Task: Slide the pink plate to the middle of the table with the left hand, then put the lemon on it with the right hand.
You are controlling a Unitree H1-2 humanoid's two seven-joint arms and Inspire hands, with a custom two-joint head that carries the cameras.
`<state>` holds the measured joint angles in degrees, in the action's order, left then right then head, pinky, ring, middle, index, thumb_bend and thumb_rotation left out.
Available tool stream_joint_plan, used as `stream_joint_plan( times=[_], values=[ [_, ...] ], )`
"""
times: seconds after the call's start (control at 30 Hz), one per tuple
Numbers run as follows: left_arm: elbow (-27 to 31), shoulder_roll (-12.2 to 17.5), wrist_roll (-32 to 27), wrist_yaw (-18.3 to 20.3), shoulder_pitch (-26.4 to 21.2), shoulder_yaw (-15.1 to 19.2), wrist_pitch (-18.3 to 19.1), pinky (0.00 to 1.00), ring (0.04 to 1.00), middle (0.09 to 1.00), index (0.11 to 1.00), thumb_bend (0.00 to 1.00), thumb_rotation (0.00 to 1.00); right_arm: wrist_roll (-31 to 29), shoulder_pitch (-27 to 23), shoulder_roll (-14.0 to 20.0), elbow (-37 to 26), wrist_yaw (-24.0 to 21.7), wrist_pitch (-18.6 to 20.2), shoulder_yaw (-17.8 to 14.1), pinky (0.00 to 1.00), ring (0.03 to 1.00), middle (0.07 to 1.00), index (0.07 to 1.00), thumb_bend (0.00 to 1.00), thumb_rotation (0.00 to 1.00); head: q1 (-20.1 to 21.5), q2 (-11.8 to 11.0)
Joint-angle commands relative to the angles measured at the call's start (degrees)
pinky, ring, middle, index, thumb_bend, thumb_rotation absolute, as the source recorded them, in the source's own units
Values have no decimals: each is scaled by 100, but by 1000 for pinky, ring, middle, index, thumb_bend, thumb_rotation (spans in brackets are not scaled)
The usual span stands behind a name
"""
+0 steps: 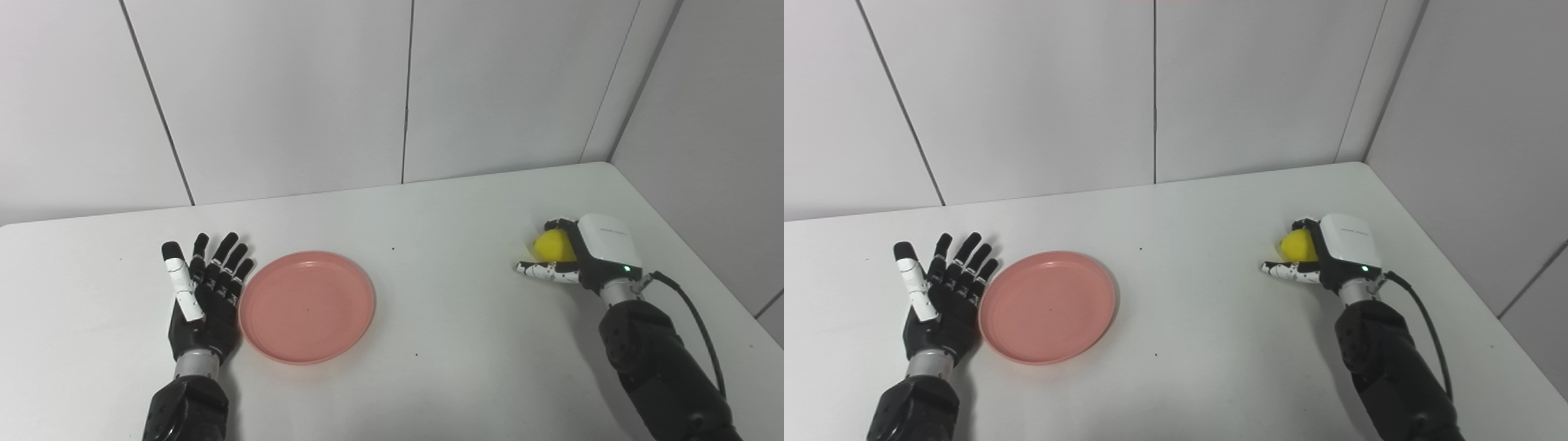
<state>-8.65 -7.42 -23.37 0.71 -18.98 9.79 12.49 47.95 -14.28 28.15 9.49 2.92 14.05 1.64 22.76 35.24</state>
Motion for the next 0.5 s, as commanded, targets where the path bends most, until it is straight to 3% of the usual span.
stream_joint_plan(
  times=[0.0,0.03,0.13,0.23,0.33,0.47],
  values=[
    [67,-64,-9,-69,39,-23,142,892,872,856,1000,917,896,-135,-90,179,-68,124,-10,-91,574,654,686,680,807,622,-14,3],
    [74,-65,-10,-67,42,-27,147,893,875,861,1000,918,897,-193,-80,173,-52,144,-44,-106,496,587,645,657,800,579,-18,3],
    [76,-54,12,-66,41,-47,150,889,876,863,1000,919,901,-272,-74,166,22,247,-96,-93,402,486,568,596,771,467,-18,3],
    [74,-50,6,-70,33,-51,158,886,877,865,1000,923,899,-226,-132,169,320,543,-218,-1,274,335,420,479,696,393,-19,5],
    [62,-44,9,-62,29,-54,138,886,878,866,1000,923,899,-199,-158,195,498,706,-244,101,231,289,368,433,635,430,-19,5],
    [90,-48,5,-65,41,-53,145,889,879,864,1000,923,898,-248,-108,247,452,615,-125,214,287,367,447,517,572,543,-25,33]
  ],
)
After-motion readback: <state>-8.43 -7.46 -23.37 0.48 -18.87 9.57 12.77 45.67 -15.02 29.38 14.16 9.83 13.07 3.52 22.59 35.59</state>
